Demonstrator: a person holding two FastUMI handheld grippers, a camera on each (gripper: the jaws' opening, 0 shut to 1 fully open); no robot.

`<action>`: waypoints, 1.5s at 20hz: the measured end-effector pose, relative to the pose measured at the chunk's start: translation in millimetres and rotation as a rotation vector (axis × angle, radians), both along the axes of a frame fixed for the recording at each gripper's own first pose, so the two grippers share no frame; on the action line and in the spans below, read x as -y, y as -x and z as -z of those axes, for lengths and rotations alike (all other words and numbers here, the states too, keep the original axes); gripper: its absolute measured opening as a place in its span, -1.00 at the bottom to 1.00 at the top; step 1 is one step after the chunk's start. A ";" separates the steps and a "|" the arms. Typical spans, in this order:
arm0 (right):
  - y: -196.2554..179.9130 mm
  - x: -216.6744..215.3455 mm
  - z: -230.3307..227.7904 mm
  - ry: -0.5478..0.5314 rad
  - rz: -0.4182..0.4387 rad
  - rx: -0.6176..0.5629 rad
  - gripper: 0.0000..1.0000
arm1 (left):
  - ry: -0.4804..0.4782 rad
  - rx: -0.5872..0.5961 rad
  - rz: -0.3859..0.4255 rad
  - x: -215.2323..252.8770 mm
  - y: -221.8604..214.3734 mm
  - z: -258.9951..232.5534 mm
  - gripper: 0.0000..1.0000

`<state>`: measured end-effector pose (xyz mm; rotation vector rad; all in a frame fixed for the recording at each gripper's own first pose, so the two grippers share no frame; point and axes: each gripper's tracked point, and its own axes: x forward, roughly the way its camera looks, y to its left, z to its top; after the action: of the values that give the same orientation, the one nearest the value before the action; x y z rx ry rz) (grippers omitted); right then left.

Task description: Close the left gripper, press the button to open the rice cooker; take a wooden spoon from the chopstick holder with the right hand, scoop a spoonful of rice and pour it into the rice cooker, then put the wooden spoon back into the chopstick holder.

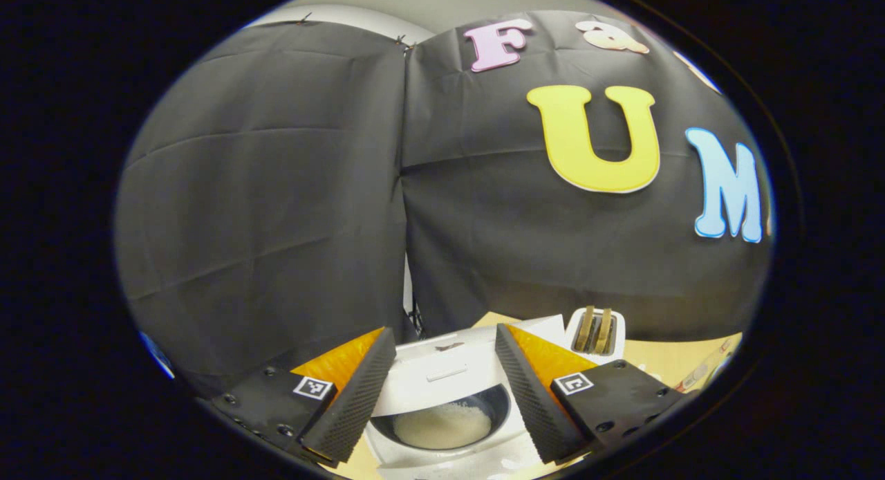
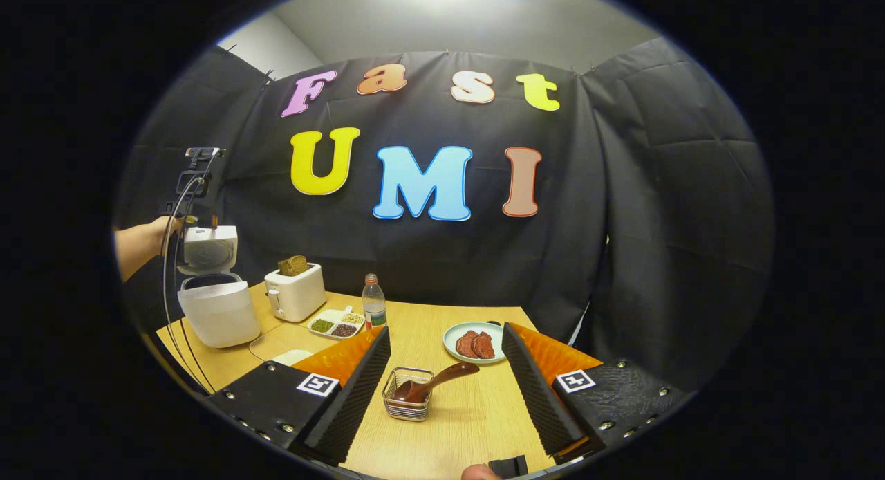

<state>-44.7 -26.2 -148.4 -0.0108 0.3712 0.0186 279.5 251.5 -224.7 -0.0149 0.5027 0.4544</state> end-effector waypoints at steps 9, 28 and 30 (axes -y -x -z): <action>7.6 11.6 7.5 -0.001 -0.017 -0.013 0.97 | 0.036 -0.071 0.016 30.2 34.1 43.2 0.97; 9.1 17.0 14.9 -0.016 -0.005 -0.025 0.97 | 0.146 -0.205 0.010 64.8 78.2 112.6 1.00; 8.4 16.2 14.0 -0.018 0.000 -0.022 0.97 | 0.210 -0.202 -0.005 70.9 79.5 111.3 1.00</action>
<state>-53.1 -42.4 -162.4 0.0071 0.3928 0.0218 200.0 180.6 -336.0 -0.1732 0.7473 0.4081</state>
